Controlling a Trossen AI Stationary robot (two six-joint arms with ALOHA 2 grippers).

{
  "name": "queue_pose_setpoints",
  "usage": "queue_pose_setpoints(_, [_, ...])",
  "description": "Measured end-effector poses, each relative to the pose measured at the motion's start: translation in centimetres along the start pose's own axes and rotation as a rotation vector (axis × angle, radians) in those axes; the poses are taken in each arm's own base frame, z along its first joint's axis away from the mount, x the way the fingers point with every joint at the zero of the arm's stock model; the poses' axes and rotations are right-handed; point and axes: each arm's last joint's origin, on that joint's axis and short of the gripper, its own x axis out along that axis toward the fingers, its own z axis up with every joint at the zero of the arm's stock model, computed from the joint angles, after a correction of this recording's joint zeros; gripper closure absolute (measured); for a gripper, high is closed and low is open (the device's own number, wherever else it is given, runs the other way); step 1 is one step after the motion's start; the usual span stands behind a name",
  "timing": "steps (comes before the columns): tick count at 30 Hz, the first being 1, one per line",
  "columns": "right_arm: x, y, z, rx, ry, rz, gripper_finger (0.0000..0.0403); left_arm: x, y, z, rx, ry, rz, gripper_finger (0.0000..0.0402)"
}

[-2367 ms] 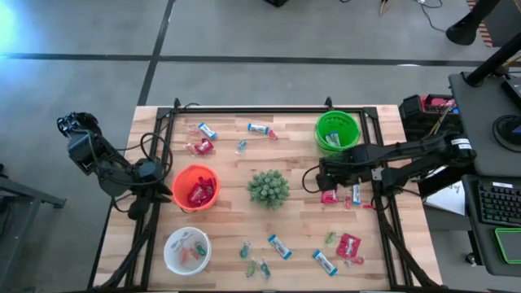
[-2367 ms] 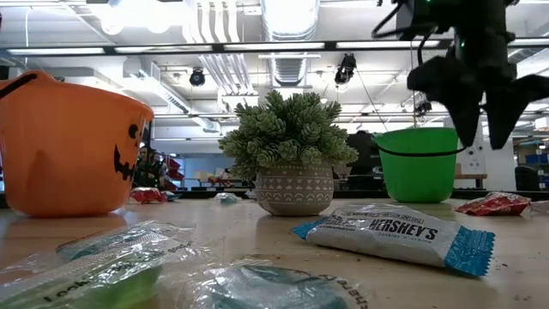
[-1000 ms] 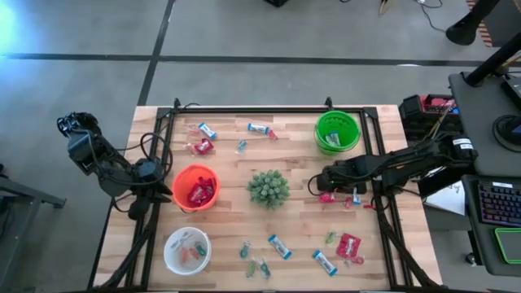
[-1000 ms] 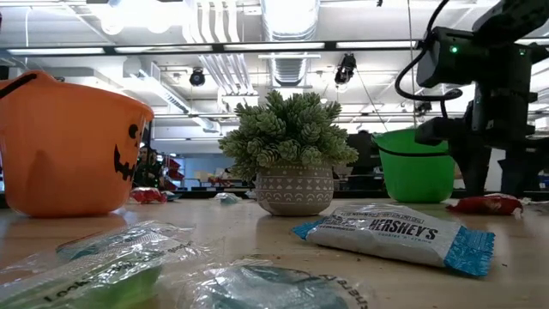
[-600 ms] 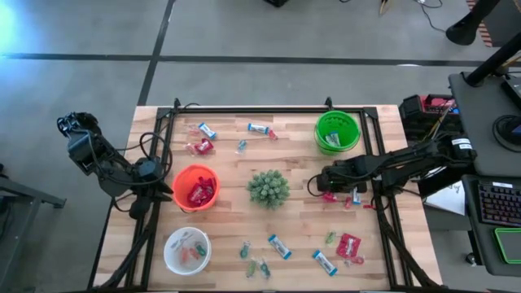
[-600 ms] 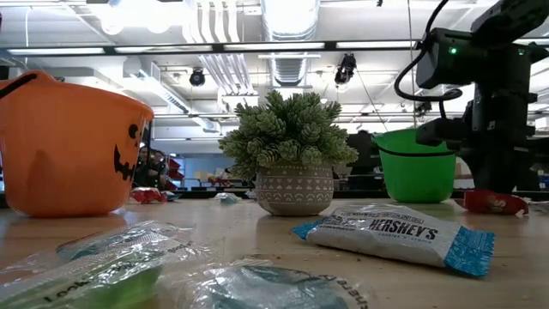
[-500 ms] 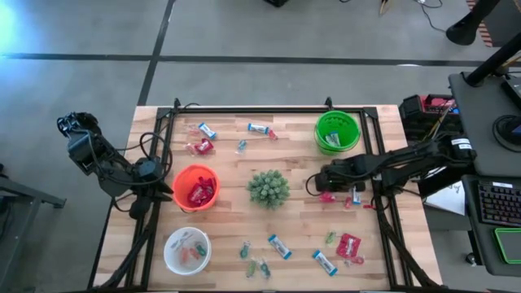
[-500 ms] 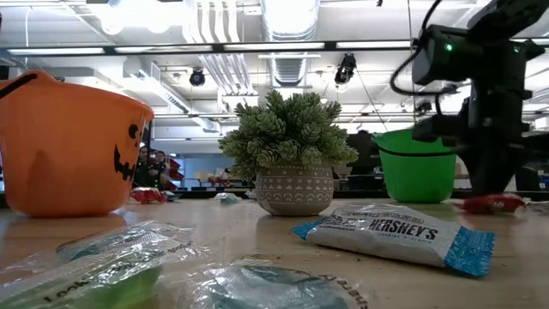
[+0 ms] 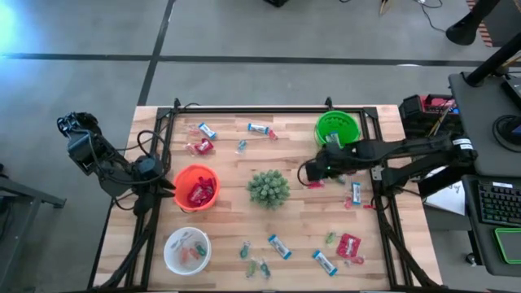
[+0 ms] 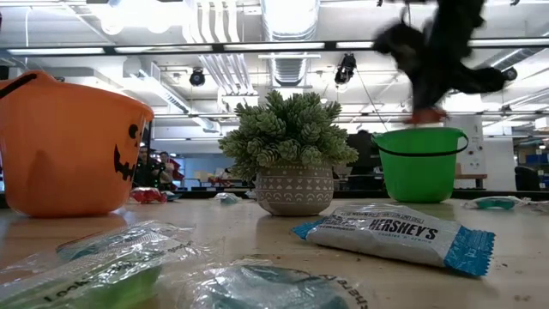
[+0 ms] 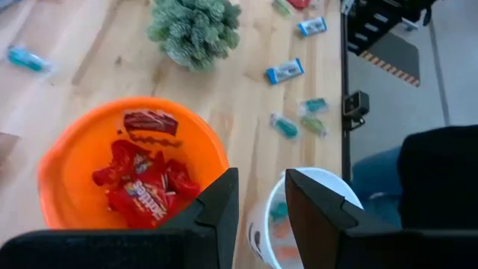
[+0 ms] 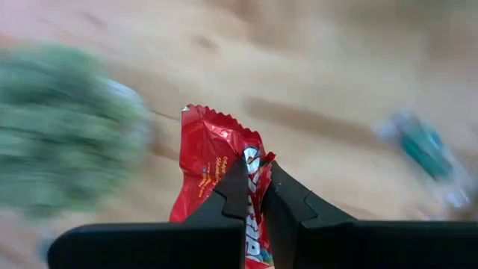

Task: Sort candy
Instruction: Put the red candy into the orange bucket

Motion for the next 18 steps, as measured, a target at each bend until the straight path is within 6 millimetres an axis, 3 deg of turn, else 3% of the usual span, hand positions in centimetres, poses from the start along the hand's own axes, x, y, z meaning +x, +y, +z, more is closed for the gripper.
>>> queue_pose_setpoints(7, [-4.2, 4.3, 2.1, -0.172, -0.199, 0.117, 0.0391, -0.1, 0.1, 0.4, -0.008, -0.106, 0.053, 0.0309])
queue_pose_setpoints(18, [-6.6, 12.2, 4.4, -0.578, -0.299, 0.202, 0.0391, -0.8, -1.1, 2.4, -0.168, -0.437, 0.009, 0.0309])
